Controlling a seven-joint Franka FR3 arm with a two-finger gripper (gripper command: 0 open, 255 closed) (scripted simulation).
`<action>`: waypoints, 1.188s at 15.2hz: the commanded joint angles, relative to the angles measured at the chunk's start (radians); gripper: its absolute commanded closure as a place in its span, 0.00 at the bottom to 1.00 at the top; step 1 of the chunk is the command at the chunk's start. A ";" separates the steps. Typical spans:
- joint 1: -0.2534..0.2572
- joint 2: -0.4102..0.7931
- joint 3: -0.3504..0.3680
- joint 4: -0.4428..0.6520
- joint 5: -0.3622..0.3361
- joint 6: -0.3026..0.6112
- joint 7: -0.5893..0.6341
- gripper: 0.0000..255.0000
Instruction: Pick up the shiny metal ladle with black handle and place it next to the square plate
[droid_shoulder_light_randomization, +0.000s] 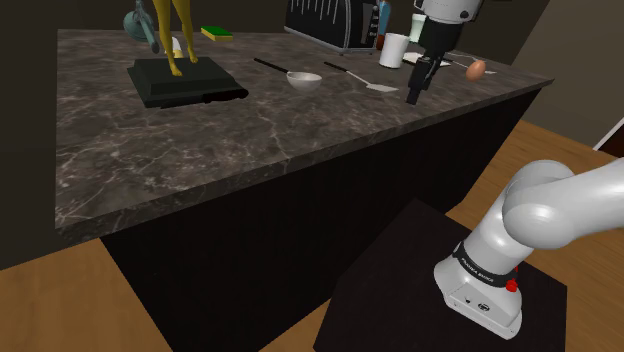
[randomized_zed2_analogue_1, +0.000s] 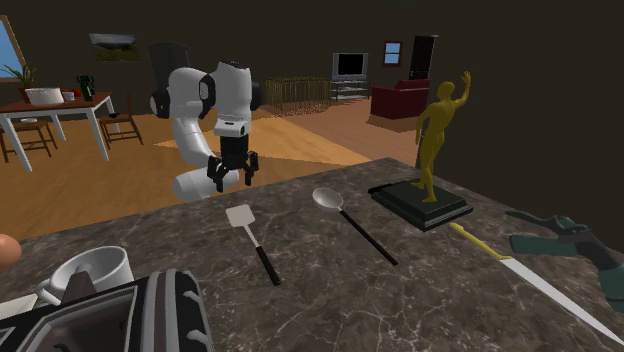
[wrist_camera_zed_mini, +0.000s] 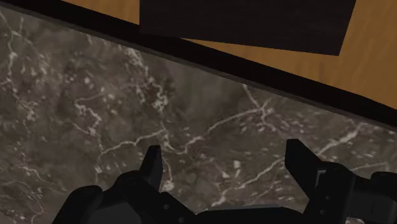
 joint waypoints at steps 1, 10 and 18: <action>0.000 0.000 0.000 0.000 0.000 0.000 0.000 0.00; -0.001 0.303 0.075 0.216 0.094 0.114 0.186 0.00; -0.002 0.584 0.121 0.490 0.129 0.156 0.335 0.00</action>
